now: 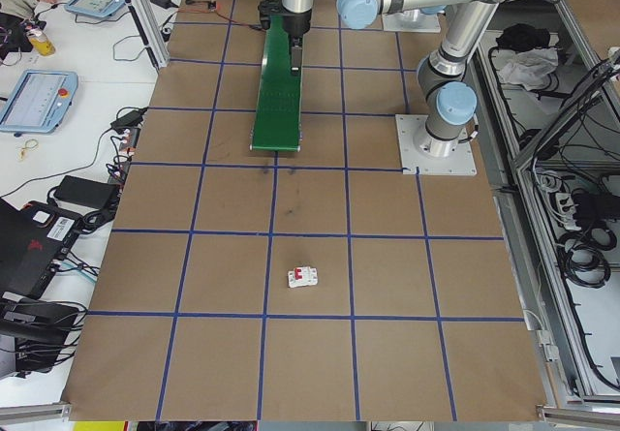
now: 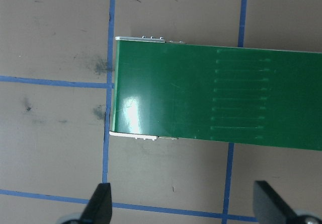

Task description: Move button from left to right

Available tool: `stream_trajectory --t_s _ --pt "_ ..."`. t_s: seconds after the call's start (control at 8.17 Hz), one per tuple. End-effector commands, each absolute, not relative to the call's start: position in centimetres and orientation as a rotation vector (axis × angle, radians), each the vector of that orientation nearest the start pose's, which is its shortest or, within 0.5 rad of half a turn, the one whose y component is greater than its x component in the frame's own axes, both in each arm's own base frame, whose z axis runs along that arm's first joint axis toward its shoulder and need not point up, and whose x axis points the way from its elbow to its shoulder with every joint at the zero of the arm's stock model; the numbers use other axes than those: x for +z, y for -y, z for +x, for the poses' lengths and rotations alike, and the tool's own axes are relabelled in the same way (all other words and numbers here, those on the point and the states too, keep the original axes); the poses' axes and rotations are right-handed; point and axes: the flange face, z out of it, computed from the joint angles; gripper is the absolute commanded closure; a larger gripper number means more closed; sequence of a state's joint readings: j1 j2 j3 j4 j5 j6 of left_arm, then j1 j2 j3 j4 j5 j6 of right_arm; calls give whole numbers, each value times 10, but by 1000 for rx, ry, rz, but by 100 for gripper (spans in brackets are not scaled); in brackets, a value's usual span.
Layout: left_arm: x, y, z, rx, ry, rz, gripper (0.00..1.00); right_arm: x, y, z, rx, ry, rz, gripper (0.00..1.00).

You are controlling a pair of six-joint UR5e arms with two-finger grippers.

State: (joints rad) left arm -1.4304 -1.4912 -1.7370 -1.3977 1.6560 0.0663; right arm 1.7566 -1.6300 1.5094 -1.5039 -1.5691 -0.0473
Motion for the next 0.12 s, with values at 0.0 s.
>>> stream_trajectory --t_s 0.0 --pt "462 476 -74 -123 -3048 -85 0 540 437 218 -90 -3121 -365 0"
